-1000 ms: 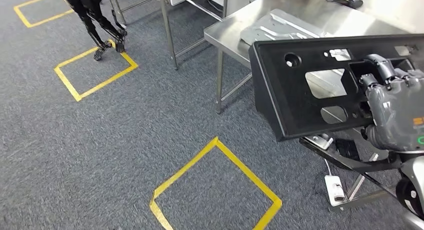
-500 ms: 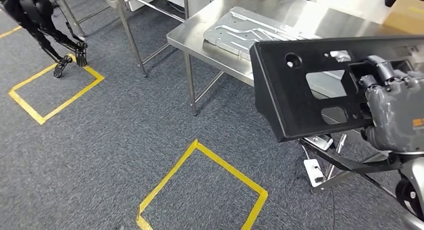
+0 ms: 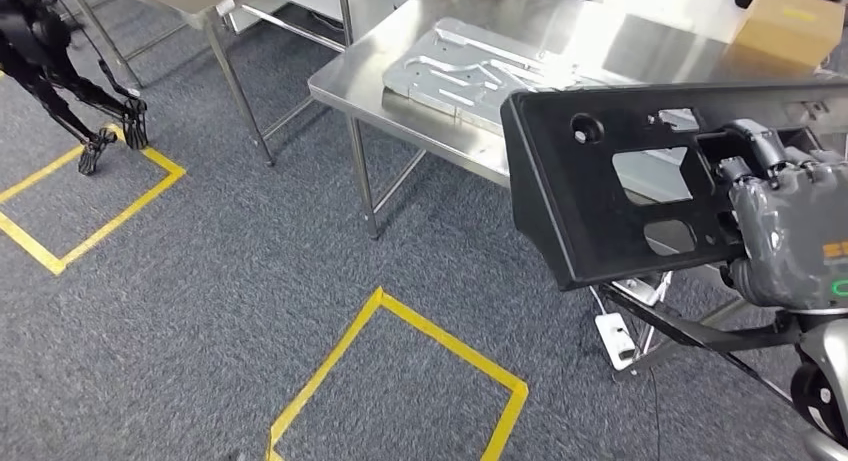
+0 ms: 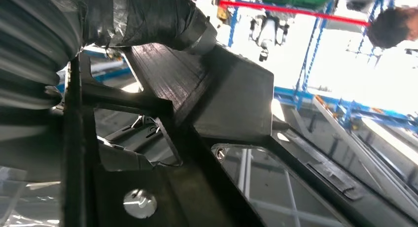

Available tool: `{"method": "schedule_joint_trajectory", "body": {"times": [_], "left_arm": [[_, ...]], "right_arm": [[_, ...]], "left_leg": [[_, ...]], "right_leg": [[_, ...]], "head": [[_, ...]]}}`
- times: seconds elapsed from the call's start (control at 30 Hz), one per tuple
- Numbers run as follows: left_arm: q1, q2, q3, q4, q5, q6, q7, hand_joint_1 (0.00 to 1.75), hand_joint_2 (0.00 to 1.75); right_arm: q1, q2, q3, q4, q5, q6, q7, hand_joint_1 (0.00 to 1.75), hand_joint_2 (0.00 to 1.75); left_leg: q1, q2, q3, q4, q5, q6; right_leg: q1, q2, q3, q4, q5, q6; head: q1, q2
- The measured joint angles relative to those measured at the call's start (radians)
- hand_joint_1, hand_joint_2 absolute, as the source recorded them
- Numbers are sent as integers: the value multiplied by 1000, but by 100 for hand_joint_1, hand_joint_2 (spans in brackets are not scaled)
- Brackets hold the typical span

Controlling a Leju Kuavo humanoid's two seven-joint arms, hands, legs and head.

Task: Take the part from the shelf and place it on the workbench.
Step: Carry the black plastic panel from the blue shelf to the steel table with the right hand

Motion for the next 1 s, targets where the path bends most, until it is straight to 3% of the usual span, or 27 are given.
{"method": "schedule_joint_trajectory", "body": {"times": [0.1,0.13,0.2,0.23,0.27,0.3,0.37,0.43,0.6,0.63,0.7,0.77,0.8,0.83,0.87,0.9,0.97,1.0], "left_arm": [[-1,1,-1,0,0,0,0,0,0],[-2,2,-1,0,0,0,0,0,0],[-1,2,-1,0,1,-1,1,0,0],[0,2,-1,0,1,-2,1,0,0],[1,2,-1,0,2,-3,2,0,0],[2,2,-2,0,2,-3,2,0,0],[4,4,-2,0,3,-4,1,0,0],[2,7,-5,0,3,-4,-1,0,0],[0,7,-16,0,4,-5,-6,0,0],[0,7,-17,0,5,-6,-7,0,0],[0,7,-19,0,6,-6,-6,0,0],[1,8,-21,0,7,-7,-3,0,0],[2,8,-22,0,7,-8,-2,0,0],[3,7,-23,0,7,-8,-2,0,0],[4,7,-25,0,7,-9,-2,0,0],[3,7,-25,0,8,-10,-2,0,0],[0,8,-26,0,10,-11,-2,0,0],[-1,8,-26,0,11,-11,-3,0,0]], "right_arm": [[-3,2,0,0,0,0,-2,175,175],[-4,4,1,0,2,1,-2,175,175],[-6,11,9,3,7,2,-3,175,175],[-6,17,16,6,11,3,-3,175,175],[-6,23,23,10,15,4,-4,175,175],[-6,29,31,14,18,5,-5,175,175],[-8,42,46,24,24,5,-5,175,175],[-12,54,59,35,28,4,-6,175,175],[-20,68,81,59,31,3,-8,175,175],[-24,69,83,62,30,2,-8,175,175],[-30,70,86,68,30,3,-8,175,175],[-33,72,93,77,29,4,-8,175,175],[-35,74,96,82,28,5,-8,175,175],[-38,77,98,86,28,6,-8,175,175],[-42,80,101,92,29,7,-8,175,175],[-47,85,103,98,31,7,-8,175,175],[-57,96,113,110,40,5,-8,175,175],[-59,102,119,115,45,4,-8,175,175]], "left_leg": [[2,-2,-11,32,-25,-13],[3,-6,-36,79,-46,-17],[4,-12,-117,218,-89,-20],[4,-13,-158,274,-97,-21],[4,-13,-183,297,-85,-20],[4,-14,-189,281,-55,-18],[3,-17,-153,162,32,-8],[-1,-23,-109,56,74,0],[-3,-25,-73,5,62,24],[-1,-25,-65,2,62,29],[0,-25,-58,0,56,34],[0,-25,-49,0,47,34],[0,-25,-41,1,41,32],[1,-25,-31,1,34,29],[2,-25,-22,1,25,25],[3,-25,-14,2,18,20],[3,-23,-6,4,6,7],[2,-22,-2,6,2,1]], "right_leg": [[-8,7,10,-5,-6,-18],[-10,7,16,-6,-9,-24],[-8,9,24,-6,-17,-34],[-6,12,28,-6,-21,-36],[-5,16,33,-5,-25,-37],[-4,20,39,-5,-30,-37],[-3,26,55,-5,-42,-34],[1,31,63,-4,-53,-25],[-3,27,56,31,-60,0],[-4,24,37,69,-78,4],[-7,20,-31,188,-127,12],[-9,20,-92,268,-141,19],[-11,18,-99,259,-119,21],[-14,16,-88,214,-80,23],[-15,13,-66,146,-34,23],[-14,8,-45,86,-8,21],[-7,1,-18,14,7,10],[-3,1,-14,9,-4,2]], "head": [[-3,0],[-4,0],[-6,0],[-6,0],[-6,0],[-6,0],[-6,0],[-5,0],[-3,0],[-1,0],[3,0],[3,0],[3,0],[3,0],[3,0],[3,0],[2,0],[1,0]]}}
